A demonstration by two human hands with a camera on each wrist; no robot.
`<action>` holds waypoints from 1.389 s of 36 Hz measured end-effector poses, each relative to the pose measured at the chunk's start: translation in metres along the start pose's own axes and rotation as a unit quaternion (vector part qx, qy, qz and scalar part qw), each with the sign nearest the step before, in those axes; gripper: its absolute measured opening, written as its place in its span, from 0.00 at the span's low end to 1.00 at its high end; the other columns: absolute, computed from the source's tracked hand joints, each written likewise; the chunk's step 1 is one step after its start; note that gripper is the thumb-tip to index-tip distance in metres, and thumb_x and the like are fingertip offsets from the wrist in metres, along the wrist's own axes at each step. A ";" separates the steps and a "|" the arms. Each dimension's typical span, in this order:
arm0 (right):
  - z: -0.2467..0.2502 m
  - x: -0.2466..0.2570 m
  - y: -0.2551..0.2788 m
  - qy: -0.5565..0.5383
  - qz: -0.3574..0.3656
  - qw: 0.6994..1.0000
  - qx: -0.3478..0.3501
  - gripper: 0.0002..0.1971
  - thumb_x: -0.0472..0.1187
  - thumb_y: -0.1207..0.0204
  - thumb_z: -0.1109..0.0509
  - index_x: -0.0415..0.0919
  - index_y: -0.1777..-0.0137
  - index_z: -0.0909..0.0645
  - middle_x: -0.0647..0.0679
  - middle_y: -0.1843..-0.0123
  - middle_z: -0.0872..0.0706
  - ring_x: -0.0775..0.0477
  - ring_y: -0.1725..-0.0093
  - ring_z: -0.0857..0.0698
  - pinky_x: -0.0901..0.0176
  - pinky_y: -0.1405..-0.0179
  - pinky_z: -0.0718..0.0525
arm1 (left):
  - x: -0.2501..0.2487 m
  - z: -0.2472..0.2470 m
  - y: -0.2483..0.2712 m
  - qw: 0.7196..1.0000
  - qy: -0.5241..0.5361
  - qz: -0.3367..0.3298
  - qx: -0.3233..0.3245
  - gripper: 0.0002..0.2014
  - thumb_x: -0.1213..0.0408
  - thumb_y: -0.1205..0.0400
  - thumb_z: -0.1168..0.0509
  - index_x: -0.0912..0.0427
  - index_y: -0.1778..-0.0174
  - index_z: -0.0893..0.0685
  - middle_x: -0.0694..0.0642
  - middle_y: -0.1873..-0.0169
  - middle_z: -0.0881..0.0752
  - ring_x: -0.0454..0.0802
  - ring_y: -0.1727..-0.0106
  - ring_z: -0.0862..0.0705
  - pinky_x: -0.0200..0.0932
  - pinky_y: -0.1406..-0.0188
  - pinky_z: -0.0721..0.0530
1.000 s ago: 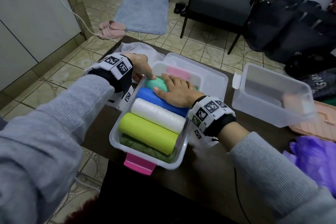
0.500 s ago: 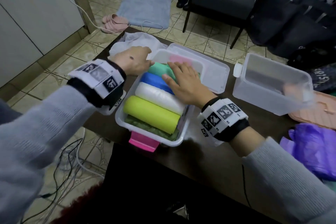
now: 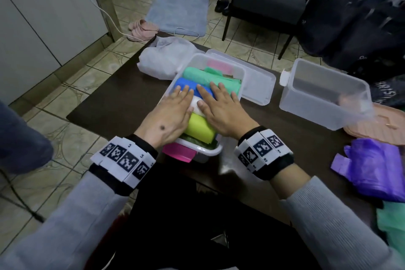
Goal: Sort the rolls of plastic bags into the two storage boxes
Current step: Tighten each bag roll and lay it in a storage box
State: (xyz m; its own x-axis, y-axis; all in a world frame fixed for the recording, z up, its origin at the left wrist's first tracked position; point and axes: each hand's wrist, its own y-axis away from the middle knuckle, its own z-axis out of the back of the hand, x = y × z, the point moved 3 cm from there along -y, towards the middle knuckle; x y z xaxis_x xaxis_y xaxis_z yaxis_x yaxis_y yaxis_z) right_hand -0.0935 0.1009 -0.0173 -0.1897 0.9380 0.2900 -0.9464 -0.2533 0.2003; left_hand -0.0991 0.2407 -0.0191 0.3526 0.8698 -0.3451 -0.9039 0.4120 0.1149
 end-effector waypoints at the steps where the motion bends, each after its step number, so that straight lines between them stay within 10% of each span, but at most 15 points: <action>1: 0.000 0.000 -0.001 0.004 0.003 1.000 0.004 0.27 0.54 0.13 0.57 0.53 0.16 0.55 0.44 0.14 0.56 0.44 0.16 0.59 0.43 0.20 0.60 | 0.000 -0.001 0.000 1.000 -0.008 0.003 -0.001 0.26 0.59 0.11 0.57 0.61 0.17 0.50 0.57 0.17 0.50 0.50 0.16 0.54 0.47 0.18 0.55; 19: -0.006 -0.004 -0.007 0.033 0.006 0.999 0.021 0.27 0.53 0.13 0.58 0.54 0.16 0.58 0.46 0.14 0.57 0.46 0.16 0.60 0.45 0.19 0.60 | -0.003 -0.012 0.000 0.997 -0.069 0.029 -0.008 0.27 0.55 0.12 0.60 0.59 0.17 0.52 0.53 0.16 0.52 0.46 0.16 0.55 0.45 0.18 0.55; 25: -0.008 -0.008 -0.004 -0.052 0.018 0.994 -0.098 0.27 0.53 0.14 0.52 0.49 0.16 0.49 0.47 0.14 0.53 0.47 0.16 0.60 0.47 0.20 0.64 | -0.001 -0.009 0.001 0.999 0.017 0.019 -0.028 0.28 0.52 0.12 0.57 0.57 0.16 0.53 0.51 0.16 0.53 0.43 0.17 0.57 0.43 0.19 0.58; 30: -0.008 -0.028 0.011 -0.320 -0.086 0.898 -0.290 0.26 0.43 0.13 0.50 0.38 0.17 0.48 0.42 0.15 0.48 0.45 0.16 0.54 0.51 0.17 0.57 | 0.012 0.006 0.011 0.969 0.135 0.078 -0.193 0.27 0.53 0.12 0.51 0.55 0.17 0.46 0.52 0.18 0.44 0.47 0.17 0.47 0.52 0.19 0.46; 38: -0.042 -0.035 -0.004 -0.617 -0.249 0.718 -0.204 0.23 0.54 0.20 0.50 0.47 0.40 0.18 0.47 0.39 0.15 0.44 0.38 0.17 0.43 0.31 0.22 | 0.027 -0.002 0.014 0.937 0.226 0.222 -0.148 0.22 0.52 0.12 0.55 0.58 0.33 0.23 0.64 0.40 0.18 0.64 0.39 0.23 0.49 0.49 0.30; 50: -0.038 -0.017 -0.015 -0.647 -0.294 0.658 -0.248 0.22 0.49 0.14 0.53 0.40 0.35 0.20 0.42 0.38 0.16 0.41 0.39 0.18 0.44 0.33 0.21 | 0.036 0.005 0.014 0.916 0.259 0.248 -0.182 0.20 0.56 0.13 0.54 0.59 0.47 0.18 0.63 0.49 0.19 0.63 0.43 0.22 0.48 0.50 0.30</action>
State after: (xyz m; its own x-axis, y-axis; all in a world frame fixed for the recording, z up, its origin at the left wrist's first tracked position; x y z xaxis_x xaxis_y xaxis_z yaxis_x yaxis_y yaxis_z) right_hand -0.0858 0.0980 -0.0605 0.3252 -0.2289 0.9175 -0.7872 0.4721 0.3968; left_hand -0.0974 0.2794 -0.0250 -0.1992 0.6416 -0.7407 -0.9760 -0.1976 0.0914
